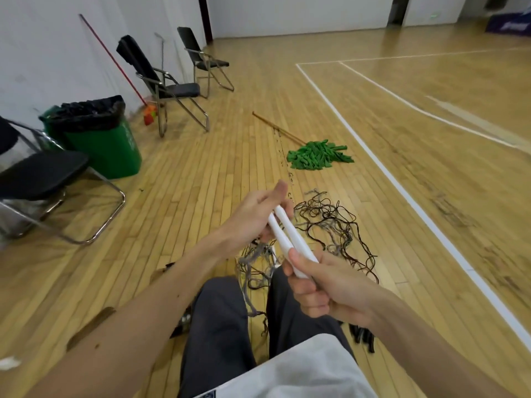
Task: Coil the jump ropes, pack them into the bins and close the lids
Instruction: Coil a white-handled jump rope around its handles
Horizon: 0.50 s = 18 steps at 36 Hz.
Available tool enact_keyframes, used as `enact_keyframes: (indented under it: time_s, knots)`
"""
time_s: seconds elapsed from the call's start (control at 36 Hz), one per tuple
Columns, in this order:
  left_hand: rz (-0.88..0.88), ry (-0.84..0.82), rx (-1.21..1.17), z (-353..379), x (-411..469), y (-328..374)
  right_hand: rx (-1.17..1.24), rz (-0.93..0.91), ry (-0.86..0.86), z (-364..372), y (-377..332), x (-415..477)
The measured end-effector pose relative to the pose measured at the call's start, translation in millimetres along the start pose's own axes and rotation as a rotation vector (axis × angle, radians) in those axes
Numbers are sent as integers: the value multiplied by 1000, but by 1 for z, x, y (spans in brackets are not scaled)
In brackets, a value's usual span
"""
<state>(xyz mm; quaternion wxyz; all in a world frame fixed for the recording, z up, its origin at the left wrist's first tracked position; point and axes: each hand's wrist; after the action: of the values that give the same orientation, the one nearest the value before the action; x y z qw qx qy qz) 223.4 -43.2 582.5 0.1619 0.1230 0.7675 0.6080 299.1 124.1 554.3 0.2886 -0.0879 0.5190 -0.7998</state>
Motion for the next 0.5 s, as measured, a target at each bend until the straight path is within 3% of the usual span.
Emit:
enact_keyframes:
  time_s: [0.14, 0.31, 0.5]
  knots:
    - [-112, -74, -316, 10, 5, -26, 33, -4, 9, -14, 3, 4]
    - [-219, -181, -264, 31, 8, -52, 15, -30, 7, -36, -2, 7]
    - [-261, -85, -183, 58, 3, -83, -132, -43, 119, -55, -4, 7]
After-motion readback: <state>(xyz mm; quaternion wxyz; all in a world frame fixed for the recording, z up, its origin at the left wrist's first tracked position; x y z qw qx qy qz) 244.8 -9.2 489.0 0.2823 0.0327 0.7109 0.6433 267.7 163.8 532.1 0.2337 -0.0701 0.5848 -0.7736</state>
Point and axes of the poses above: each hand's wrist, its own x-axis towards the middle knuckle, its own z-axis out of the palm, y = z × x, and after that the axes turned 10 degrees about -z, right-handed
